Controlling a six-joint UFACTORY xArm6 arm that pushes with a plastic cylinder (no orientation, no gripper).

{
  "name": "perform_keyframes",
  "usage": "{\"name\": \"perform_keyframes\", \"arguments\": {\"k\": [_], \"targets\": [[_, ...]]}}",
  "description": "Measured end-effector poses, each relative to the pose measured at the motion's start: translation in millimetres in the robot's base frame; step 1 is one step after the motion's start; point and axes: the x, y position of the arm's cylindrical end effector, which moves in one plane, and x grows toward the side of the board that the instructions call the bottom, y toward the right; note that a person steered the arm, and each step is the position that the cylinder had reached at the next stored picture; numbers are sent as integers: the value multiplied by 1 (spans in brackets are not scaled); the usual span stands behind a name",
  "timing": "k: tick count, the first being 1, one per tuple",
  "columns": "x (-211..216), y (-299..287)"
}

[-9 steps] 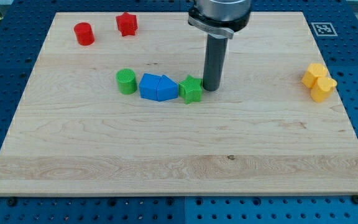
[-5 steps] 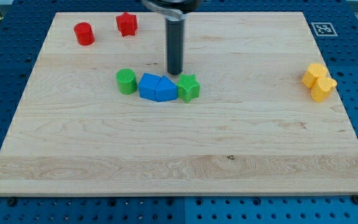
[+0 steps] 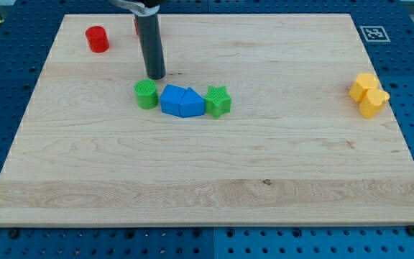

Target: Push the green circle into the blue cube

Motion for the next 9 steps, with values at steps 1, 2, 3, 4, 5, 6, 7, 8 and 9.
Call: {"name": "perform_keyframes", "arguments": {"k": [1, 2, 3, 4, 5, 6, 7, 8, 9], "targets": [[20, 0], [26, 0], [23, -6], [21, -47], [25, -76], [47, -75], [47, -74], [48, -57], [51, -57]]}}
